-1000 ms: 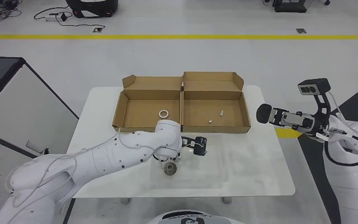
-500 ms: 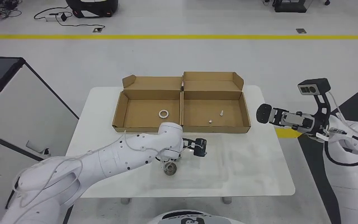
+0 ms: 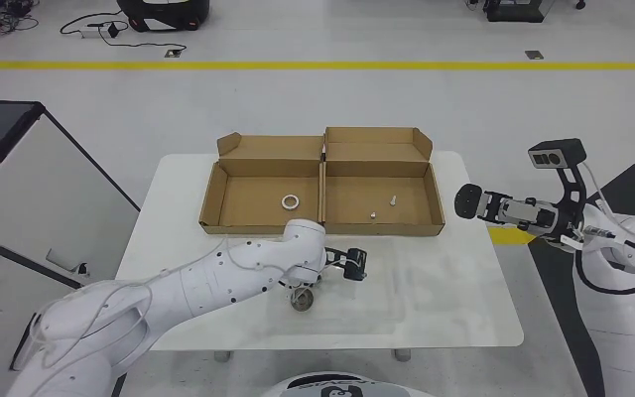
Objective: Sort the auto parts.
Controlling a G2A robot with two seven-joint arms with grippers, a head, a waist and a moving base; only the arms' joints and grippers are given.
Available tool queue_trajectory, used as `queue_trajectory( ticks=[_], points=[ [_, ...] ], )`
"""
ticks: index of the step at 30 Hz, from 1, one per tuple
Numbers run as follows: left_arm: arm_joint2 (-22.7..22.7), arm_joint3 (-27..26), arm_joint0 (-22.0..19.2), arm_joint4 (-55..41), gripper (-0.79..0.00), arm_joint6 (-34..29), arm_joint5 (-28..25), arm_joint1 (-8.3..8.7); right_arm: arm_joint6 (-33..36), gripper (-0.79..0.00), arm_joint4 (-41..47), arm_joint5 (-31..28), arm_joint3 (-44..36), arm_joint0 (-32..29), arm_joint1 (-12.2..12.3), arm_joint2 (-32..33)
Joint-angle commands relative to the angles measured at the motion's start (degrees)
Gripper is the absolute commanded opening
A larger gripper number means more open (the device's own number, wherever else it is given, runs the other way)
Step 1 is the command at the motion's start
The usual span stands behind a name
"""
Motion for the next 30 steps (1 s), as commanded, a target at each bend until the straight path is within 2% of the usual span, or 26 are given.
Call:
queue_trajectory(
  ticks=[1, 3, 10, 15, 30],
  points=[
    [0.0, 0.15, -0.01, -0.49, -0.329, 0.53, -0.5, 0.02, 0.0, 0.0, 0.0, 0.0, 0.0, 0.0, 0.0, 0.0],
    [0.0, 0.17, -0.05, -0.83, -0.299, 0.69, -0.67, 0.07, 0.0, 0.0, 0.0, 0.0, 0.0, 0.0, 0.0, 0.0],
    [0.0, -0.74, -0.96, -5.34, -0.305, 1.91, -1.89, 0.58, 0.0, 0.0, 0.0, 0.0, 0.0, 0.0, 0.0, 0.0],
    [0.0, -0.81, -1.41, -5.98, -0.394, 1.34, -1.32, 0.86, 0.0, 0.0, 0.0, 0.0, 0.0, 0.0, 0.0, 0.0],
    [0.0, 1.24, -1.04, -6.66, -0.443, 0.81, -0.79, 0.06, 0.0, 0.0, 0.0, 0.0, 0.0, 0.0, 0.0, 0.0]
  ],
)
